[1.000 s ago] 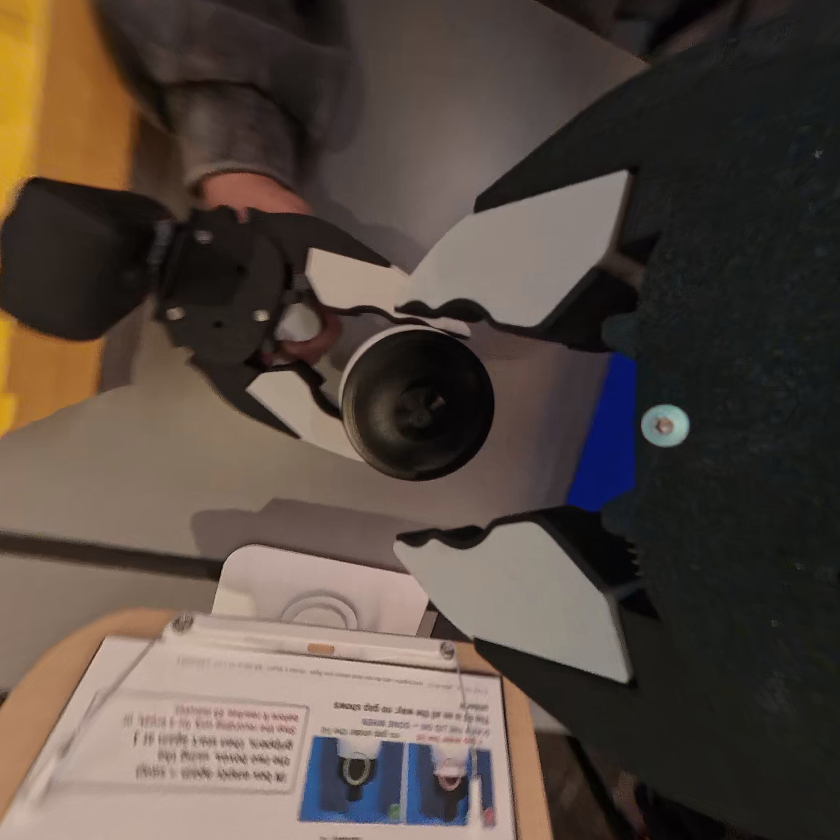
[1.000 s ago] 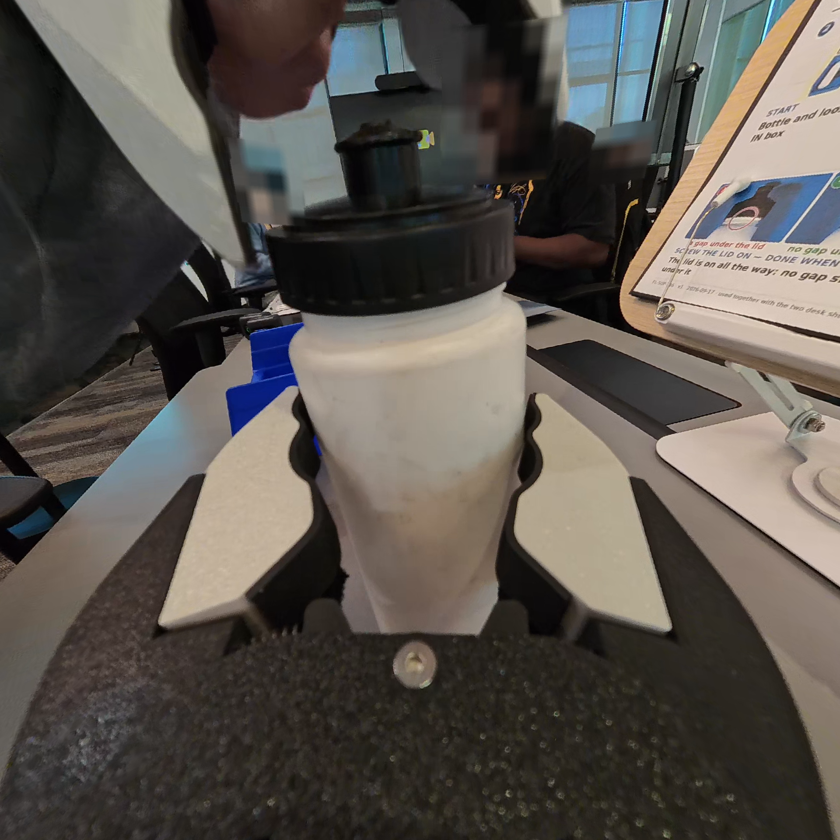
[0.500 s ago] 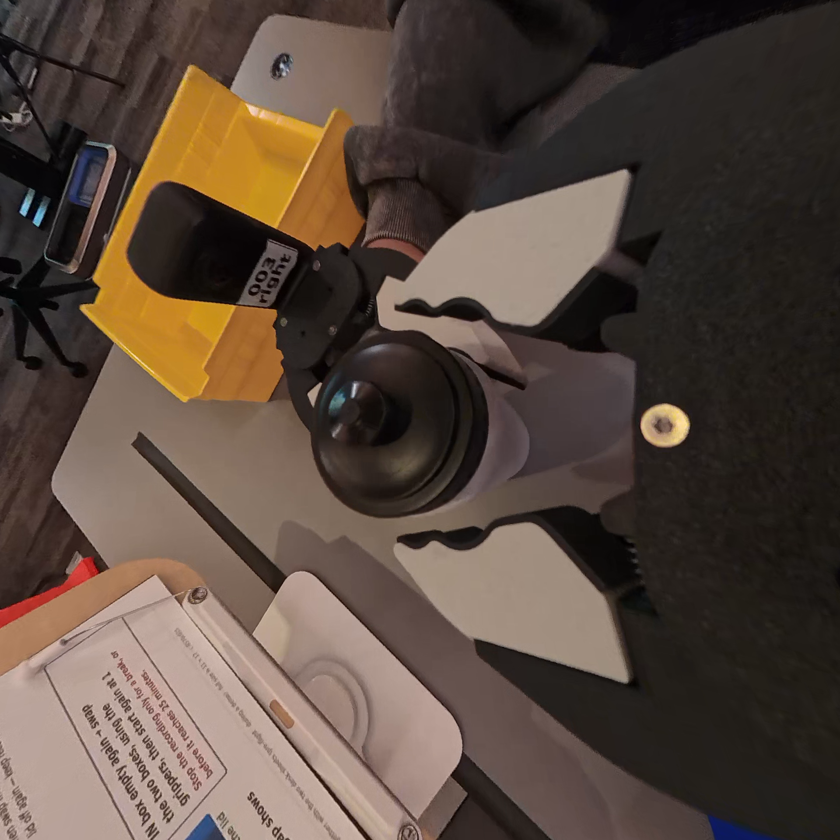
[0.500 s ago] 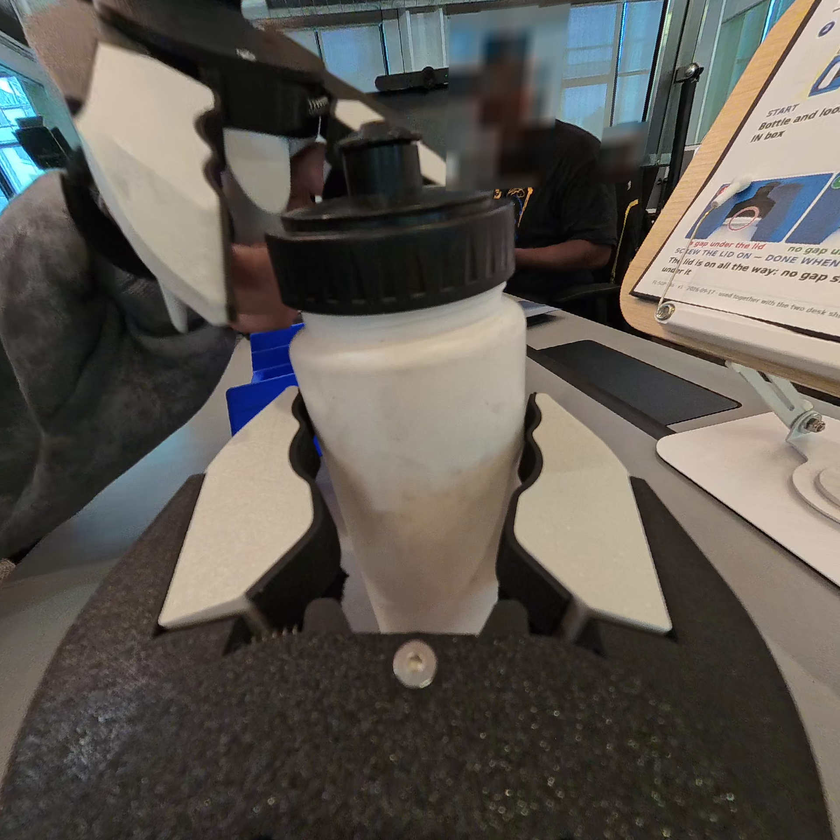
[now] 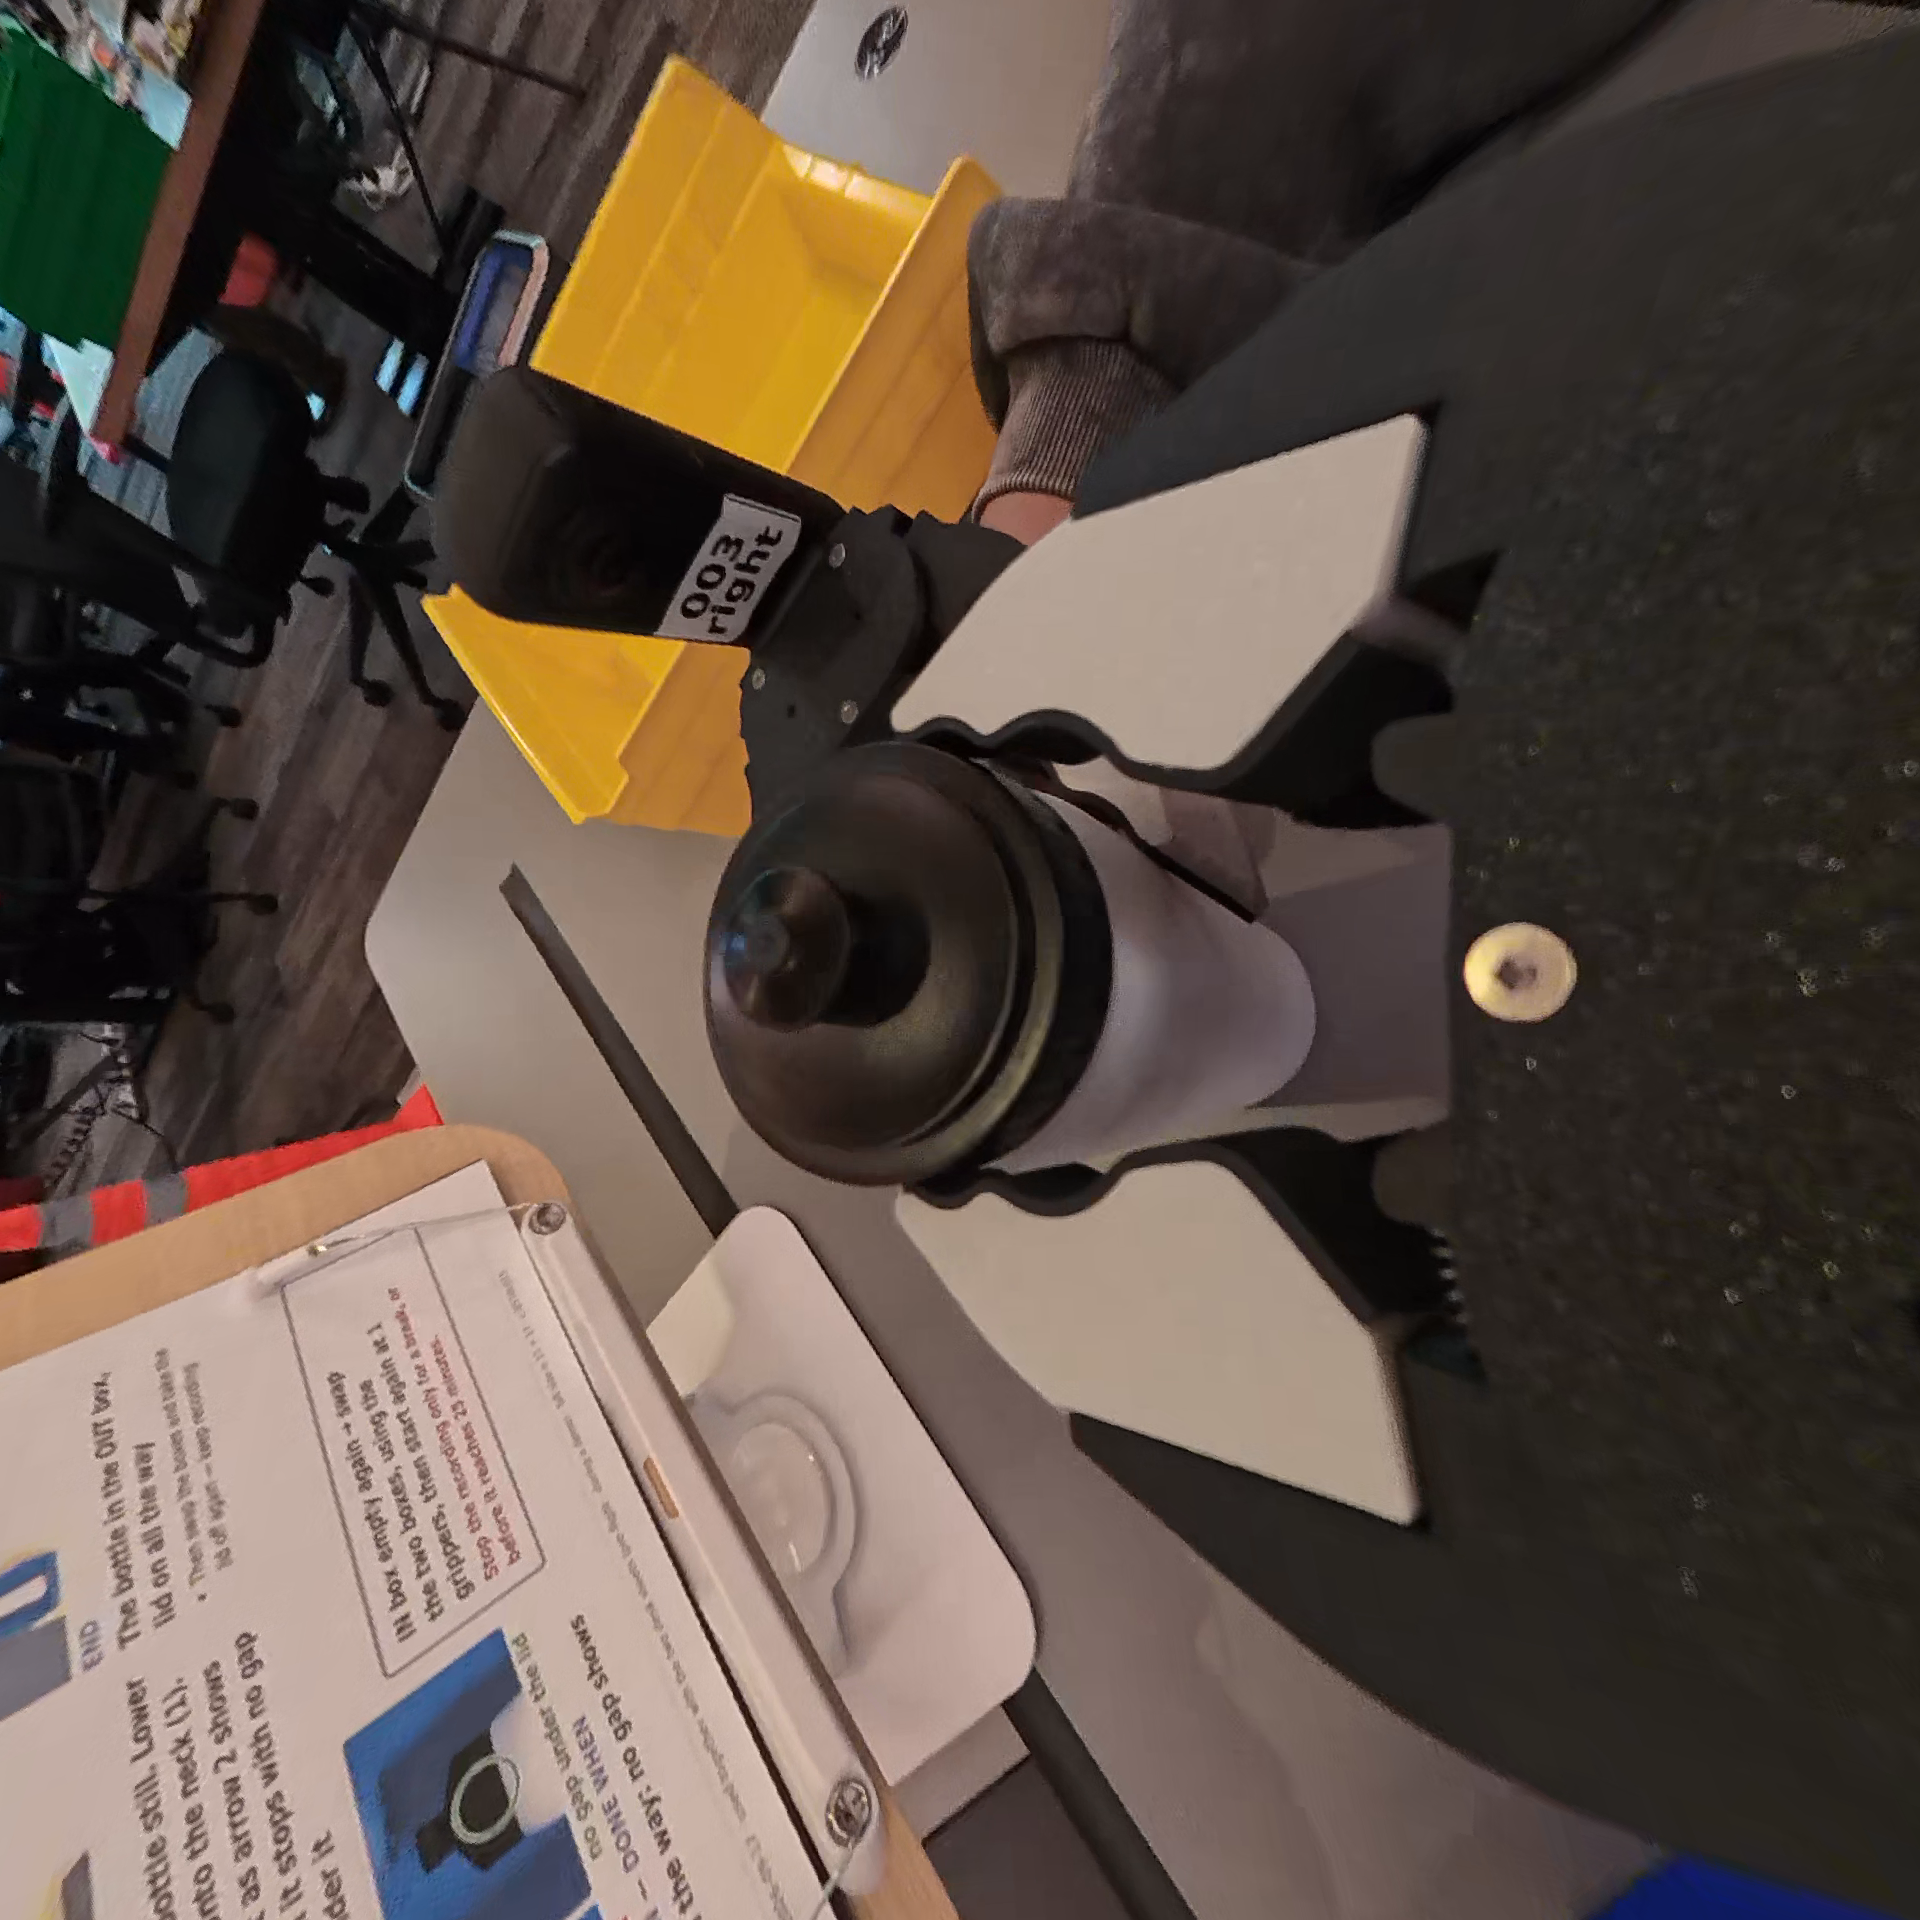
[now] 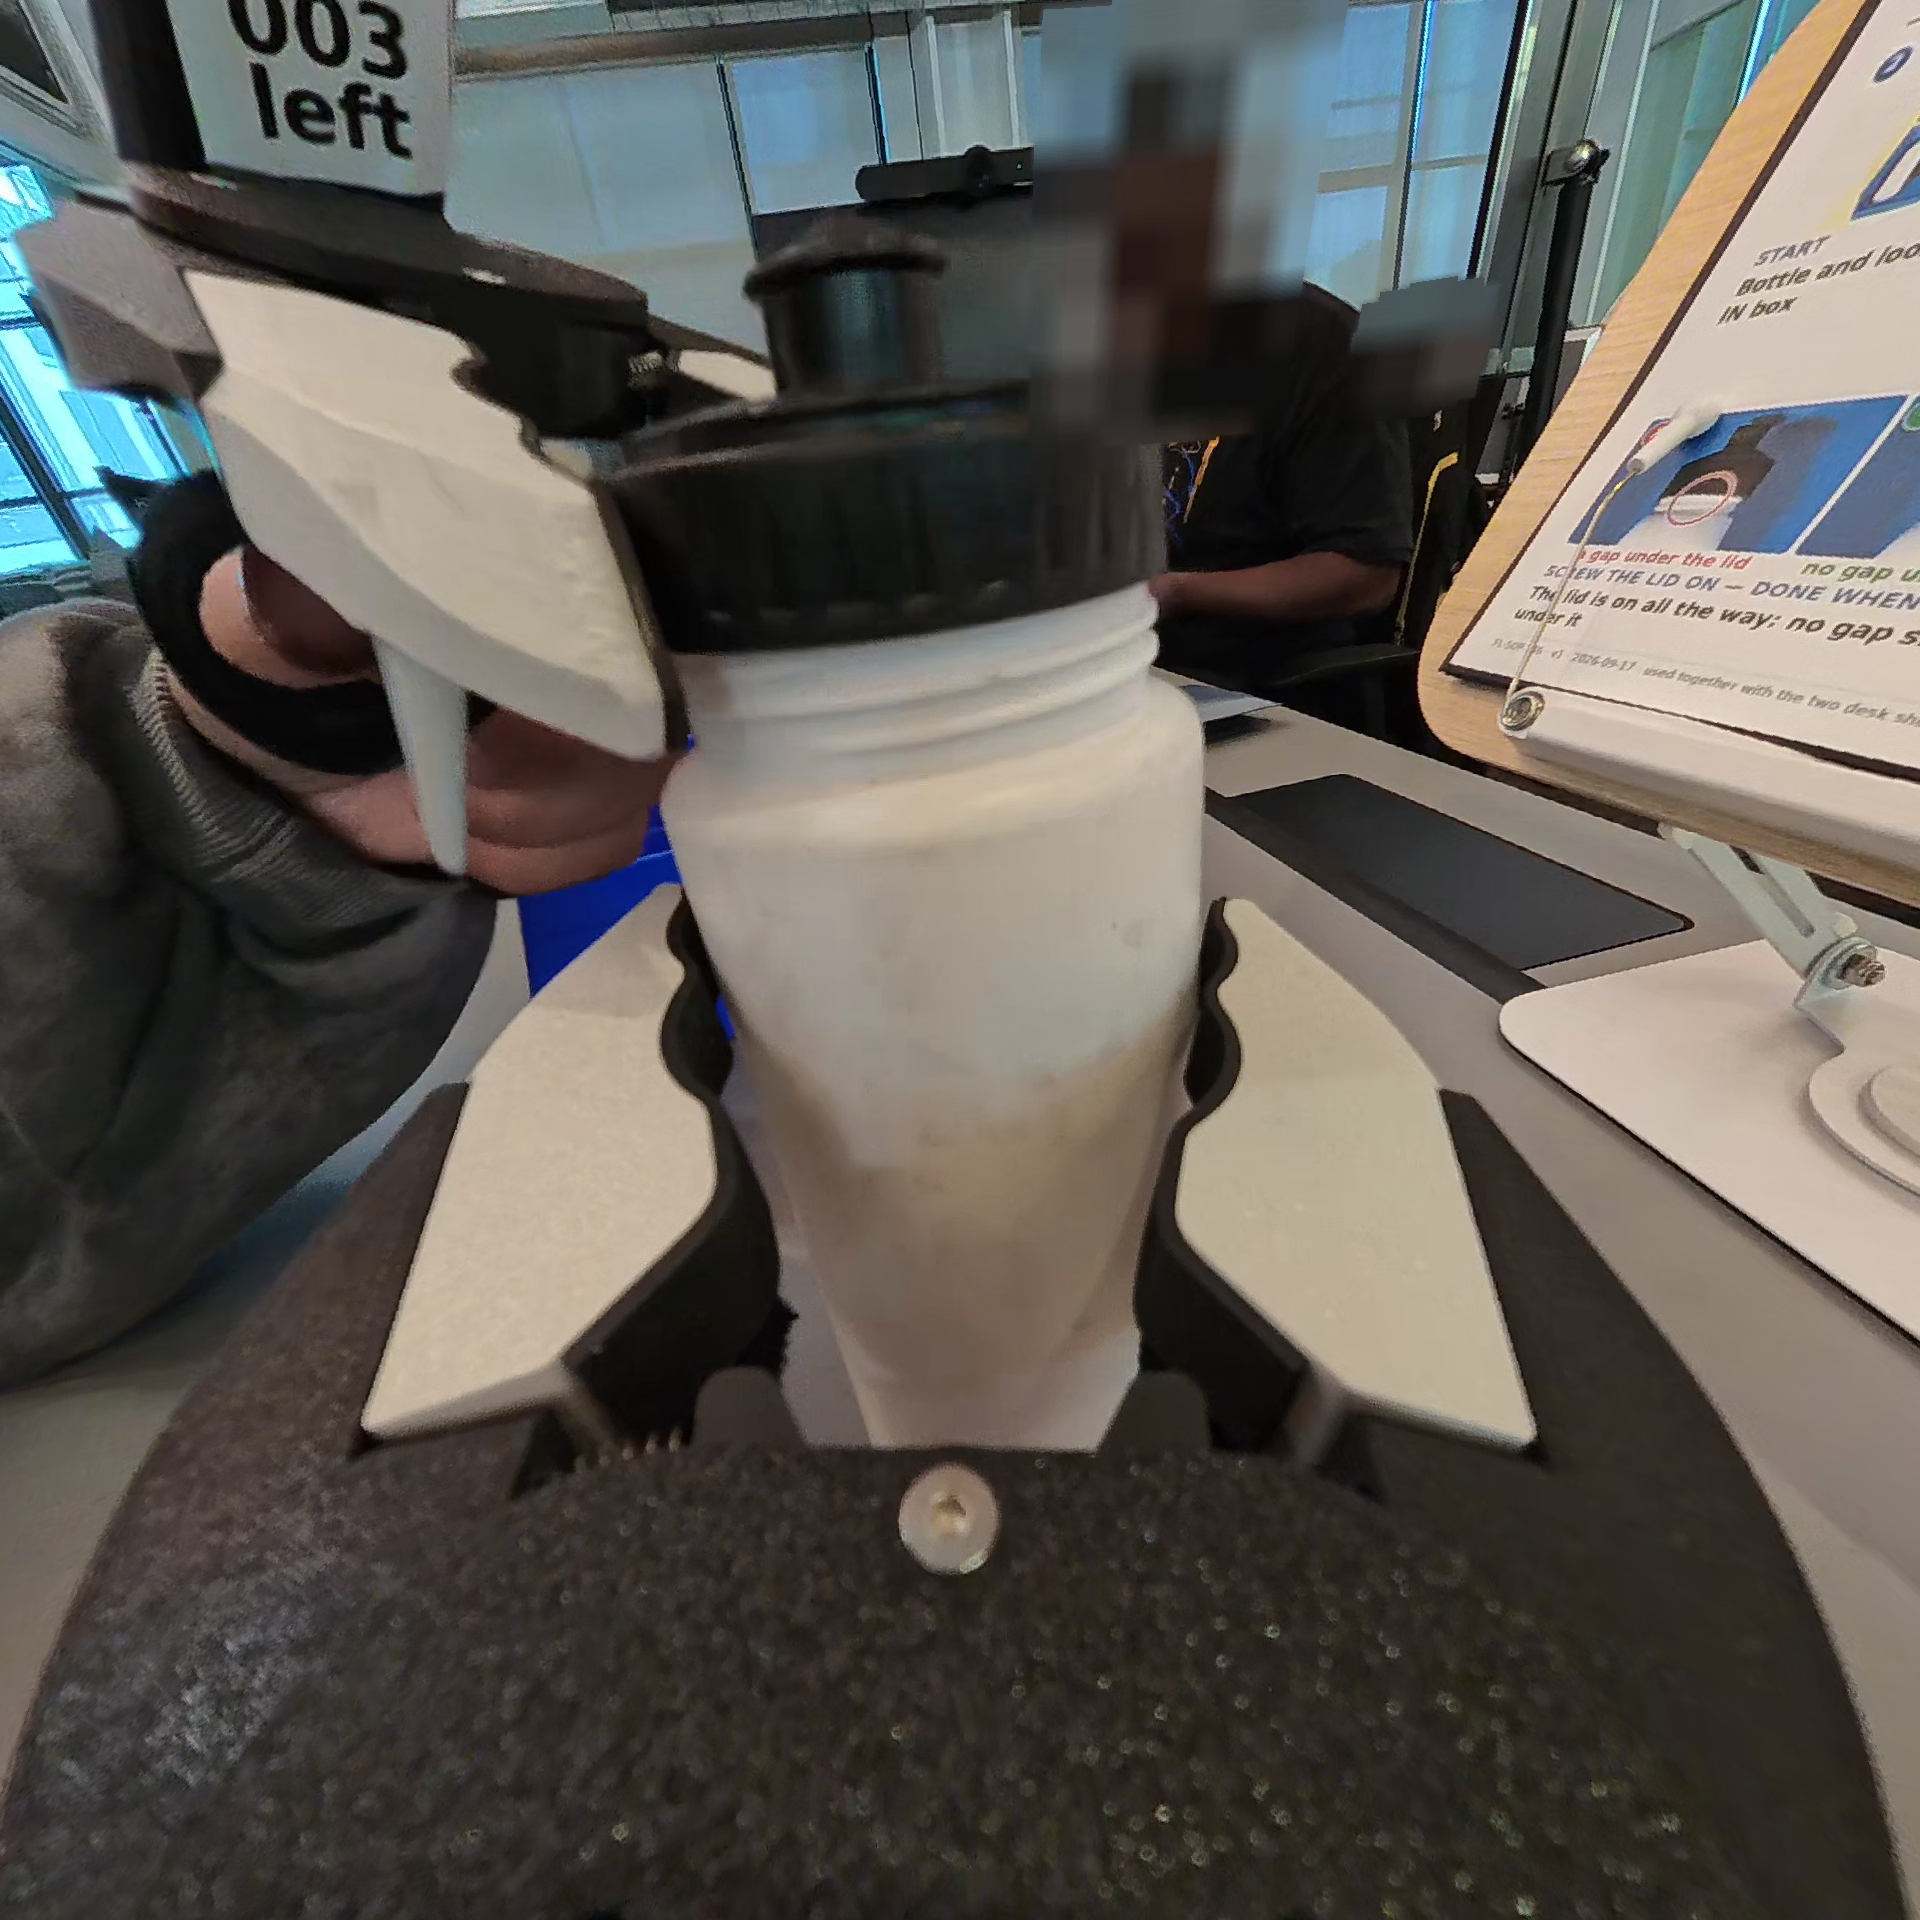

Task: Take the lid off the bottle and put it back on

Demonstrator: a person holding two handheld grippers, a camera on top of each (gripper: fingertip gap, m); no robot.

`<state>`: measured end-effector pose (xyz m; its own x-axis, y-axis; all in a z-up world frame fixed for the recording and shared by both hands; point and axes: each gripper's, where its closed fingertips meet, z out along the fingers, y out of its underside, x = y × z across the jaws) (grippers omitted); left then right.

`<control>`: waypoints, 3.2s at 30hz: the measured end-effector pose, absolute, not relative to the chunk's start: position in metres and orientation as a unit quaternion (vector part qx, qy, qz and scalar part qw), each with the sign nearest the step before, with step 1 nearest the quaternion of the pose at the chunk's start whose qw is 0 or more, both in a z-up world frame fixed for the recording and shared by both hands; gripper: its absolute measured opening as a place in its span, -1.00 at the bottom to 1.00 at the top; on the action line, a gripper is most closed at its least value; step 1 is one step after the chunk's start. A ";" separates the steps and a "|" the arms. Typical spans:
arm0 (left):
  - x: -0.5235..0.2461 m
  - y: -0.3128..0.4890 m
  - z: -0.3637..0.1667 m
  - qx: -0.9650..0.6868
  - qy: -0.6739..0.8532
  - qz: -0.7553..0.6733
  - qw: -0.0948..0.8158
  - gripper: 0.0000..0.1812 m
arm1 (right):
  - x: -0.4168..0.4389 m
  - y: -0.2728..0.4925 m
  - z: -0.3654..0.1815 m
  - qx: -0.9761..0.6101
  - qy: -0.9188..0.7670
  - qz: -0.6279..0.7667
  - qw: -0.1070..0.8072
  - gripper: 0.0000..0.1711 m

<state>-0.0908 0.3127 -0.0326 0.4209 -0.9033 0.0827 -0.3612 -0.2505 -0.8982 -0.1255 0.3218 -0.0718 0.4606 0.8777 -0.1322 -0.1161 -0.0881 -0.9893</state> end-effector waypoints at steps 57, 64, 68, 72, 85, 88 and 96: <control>-0.102 0.309 -0.029 -0.634 0.531 -0.362 0.431 -0.25 | -0.129 0.320 -0.072 -0.603 -0.317 0.424 0.596 0.02; -0.104 0.308 -0.032 -0.516 0.684 -0.445 0.259 -0.25 | -0.129 0.321 -0.071 -0.601 -0.318 0.430 0.594 0.02; -0.101 0.310 -0.030 -0.481 0.692 -0.479 0.246 -0.25 | -0.126 0.323 -0.070 -0.600 -0.309 0.438 0.593 0.02; -0.105 0.305 -0.026 -0.500 0.647 -0.514 0.261 -0.20 | -0.128 0.322 -0.071 -0.597 -0.313 0.438 0.594 0.03; -0.097 0.309 -0.020 -0.688 0.347 -0.338 0.540 0.13 | -0.130 0.322 -0.071 -0.601 -0.310 0.425 0.603 0.03; -0.091 0.315 -0.024 -0.705 0.338 -0.293 0.550 -0.10 | -0.129 0.321 -0.071 -0.603 -0.309 0.420 0.604 0.02; -0.095 0.310 -0.030 -0.676 0.489 -0.310 0.456 -0.19 | -0.130 0.319 -0.071 -0.604 -0.316 0.411 0.605 0.02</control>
